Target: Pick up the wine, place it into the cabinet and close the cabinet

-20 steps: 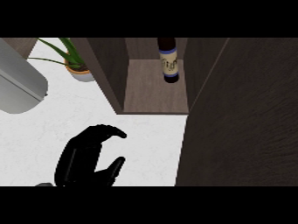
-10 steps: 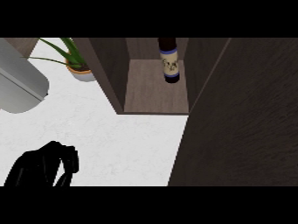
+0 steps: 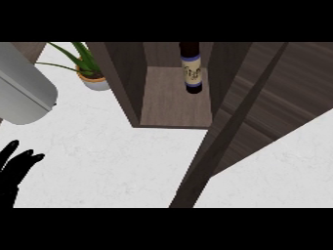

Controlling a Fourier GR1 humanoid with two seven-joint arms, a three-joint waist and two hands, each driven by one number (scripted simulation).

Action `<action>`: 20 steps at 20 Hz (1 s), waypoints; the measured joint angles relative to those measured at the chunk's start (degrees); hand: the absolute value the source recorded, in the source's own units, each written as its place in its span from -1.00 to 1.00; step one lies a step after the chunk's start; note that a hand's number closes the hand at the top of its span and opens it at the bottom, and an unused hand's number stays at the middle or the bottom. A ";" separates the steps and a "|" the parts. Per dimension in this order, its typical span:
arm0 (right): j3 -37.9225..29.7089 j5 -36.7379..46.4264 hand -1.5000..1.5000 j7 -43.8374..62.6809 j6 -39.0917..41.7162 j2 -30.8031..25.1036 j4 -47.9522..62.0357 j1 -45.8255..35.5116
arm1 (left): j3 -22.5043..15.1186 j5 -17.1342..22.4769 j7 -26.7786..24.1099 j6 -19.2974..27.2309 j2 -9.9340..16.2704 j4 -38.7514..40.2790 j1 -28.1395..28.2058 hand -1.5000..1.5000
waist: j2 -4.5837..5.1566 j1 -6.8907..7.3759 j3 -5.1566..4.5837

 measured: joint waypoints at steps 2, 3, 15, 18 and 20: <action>3.62 2.33 1.00 0.49 -3.22 -0.01 0.91 -2.12 | 1.97 1.19 -0.75 -1.98 1.87 0.28 2.40 -1.00 | -0.08 0.30 -0.01; 5.36 3.41 1.00 0.91 -5.21 -0.10 1.25 -3.28 | 2.99 1.93 -0.92 -3.18 2.56 1.06 3.20 -1.00 | -0.09 0.28 -0.03; 10.52 7.62 1.00 -2.33 -26.65 -8.05 2.75 -16.78 | 11.14 5.33 -3.04 -15.62 8.88 7.71 10.25 -1.00 | 0.08 1.46 -0.14; 9.71 6.88 1.00 -3.08 -30.40 -8.07 4.57 -20.39 | 12.64 5.33 -3.47 -18.35 9.69 9.13 11.41 -1.00 | 0.24 2.06 -0.15; 8.01 6.41 1.00 -2.68 -32.07 -6.18 7.97 -24.12 | 13.66 5.26 -3.27 -19.97 10.38 10.12 12.47 -1.00 | 0.34 2.41 -0.14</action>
